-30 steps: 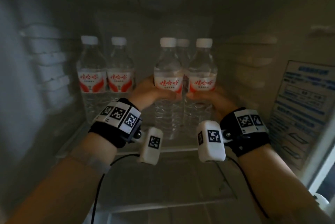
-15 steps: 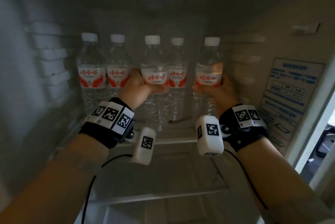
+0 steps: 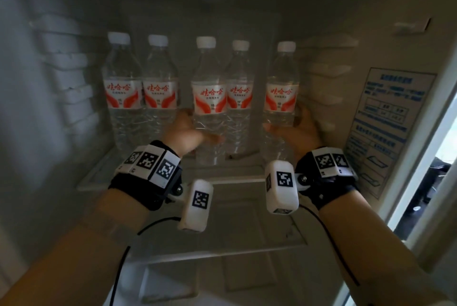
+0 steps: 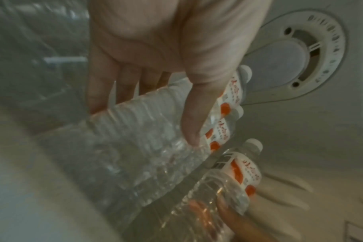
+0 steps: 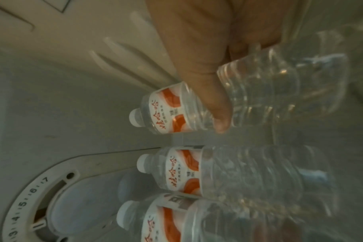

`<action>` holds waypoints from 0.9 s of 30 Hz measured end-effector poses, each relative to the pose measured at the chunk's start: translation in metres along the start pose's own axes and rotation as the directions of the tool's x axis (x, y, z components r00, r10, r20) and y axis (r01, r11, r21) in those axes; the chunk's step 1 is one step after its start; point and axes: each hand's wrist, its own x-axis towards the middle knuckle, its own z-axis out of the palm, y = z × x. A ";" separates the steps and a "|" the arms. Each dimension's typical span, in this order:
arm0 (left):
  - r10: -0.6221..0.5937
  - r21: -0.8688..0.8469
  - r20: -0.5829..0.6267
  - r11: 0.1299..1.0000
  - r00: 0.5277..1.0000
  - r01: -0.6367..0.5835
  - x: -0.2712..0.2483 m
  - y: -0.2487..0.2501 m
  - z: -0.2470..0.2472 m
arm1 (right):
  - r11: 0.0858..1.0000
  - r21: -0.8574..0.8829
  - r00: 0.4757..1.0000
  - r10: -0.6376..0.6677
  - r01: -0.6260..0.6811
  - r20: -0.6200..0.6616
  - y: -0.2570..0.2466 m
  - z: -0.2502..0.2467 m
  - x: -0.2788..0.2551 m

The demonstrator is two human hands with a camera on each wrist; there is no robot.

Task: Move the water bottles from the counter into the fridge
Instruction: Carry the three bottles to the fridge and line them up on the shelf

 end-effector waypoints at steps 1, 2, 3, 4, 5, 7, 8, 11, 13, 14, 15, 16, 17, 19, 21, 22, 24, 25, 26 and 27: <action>-0.023 -0.012 -0.009 1.000 1.000 0.023 0.000 -0.004 0.001 | 1.000 -0.004 1.000 0.006 -0.006 -0.016 0.004 -0.002 -0.002; -0.034 -0.027 -0.025 0.999 0.999 0.033 0.000 -0.006 0.003 | 1.000 -0.012 0.999 0.000 -0.001 -0.033 0.006 -0.002 -0.005; -0.038 -0.046 -0.028 0.998 0.999 0.037 -0.001 -0.008 0.004 | 1.000 -0.016 0.999 -0.011 0.010 -0.047 0.009 -0.002 -0.006; -0.042 -0.066 -0.029 0.997 0.999 0.040 0.000 -0.009 0.004 | 1.000 -0.014 0.998 -0.021 0.021 -0.060 0.011 -0.002 -0.006; -0.034 -0.087 -0.040 0.996 0.999 0.031 0.000 -0.009 0.003 | 1.000 -0.010 0.997 -0.025 0.024 -0.067 0.011 -0.001 -0.006; 0.007 -0.089 -0.082 0.996 0.997 -0.015 0.003 -0.013 0.003 | 0.999 -0.011 0.997 -0.031 0.031 -0.068 0.011 0.001 -0.004; 0.036 -0.076 -0.105 0.996 0.994 -0.044 0.011 -0.023 0.003 | 0.999 -0.015 0.997 -0.042 0.041 -0.061 0.009 0.002 -0.004; 0.068 -0.003 -0.100 0.998 0.993 -0.069 0.039 -0.055 0.005 | 0.999 -0.024 0.999 -0.041 0.040 -0.025 0.009 0.002 -0.002; 0.054 0.055 -0.094 0.997 0.994 -0.049 0.027 -0.038 0.006 | 1.000 0.001 1.000 -0.013 0.013 -0.018 0.011 0.002 0.001; 0.035 0.086 -0.099 0.996 0.994 -0.026 0.025 -0.034 0.007 | 1.000 0.008 1.000 0.007 -0.007 -0.019 0.013 0.003 0.003; 0.015 0.110 -0.102 0.994 0.995 -0.003 0.022 -0.030 0.009 | 1.000 0.014 1.000 0.026 -0.026 -0.017 0.013 0.003 0.005; -0.008 0.133 -0.099 0.991 0.995 0.021 0.020 -0.028 0.009 | 0.999 0.023 0.999 0.042 -0.042 -0.008 0.013 0.003 0.006; -0.046 0.152 -0.086 0.987 0.995 0.058 0.019 -0.028 0.009 | 0.998 0.033 0.999 0.054 -0.054 0.008 0.013 0.003 0.006; -0.149 0.179 -0.046 0.971 0.988 0.155 0.017 -0.026 0.006 | 0.996 0.028 0.995 0.088 -0.089 0.046 0.012 0.003 0.009; -0.214 0.212 -0.014 0.954 0.977 0.212 0.016 -0.026 0.000 | 0.990 0.010 0.988 0.136 -0.137 0.079 0.013 0.005 0.012; -0.226 0.231 -0.018 0.947 0.974 0.224 0.016 -0.026 -0.003 | 0.987 0.005 0.983 0.158 -0.160 0.093 0.013 0.006 0.013; -0.220 0.263 -0.034 0.939 0.975 0.221 0.017 -0.026 -0.007 | 0.982 0.004 0.976 0.188 -0.190 0.112 0.012 0.008 0.012; -0.213 0.284 -0.044 0.934 0.976 0.216 0.016 -0.026 -0.009 | 0.981 0.000 0.974 0.192 -0.194 0.117 0.011 0.010 0.012; -0.208 0.308 -0.055 0.927 0.977 0.215 0.017 -0.026 -0.010 | 0.981 -0.006 0.974 0.193 -0.194 0.118 0.011 0.011 0.012; -0.206 0.330 -0.069 0.919 0.976 0.218 0.017 -0.026 -0.011 | 0.981 -0.008 0.974 0.194 -0.194 0.119 0.010 0.011 0.011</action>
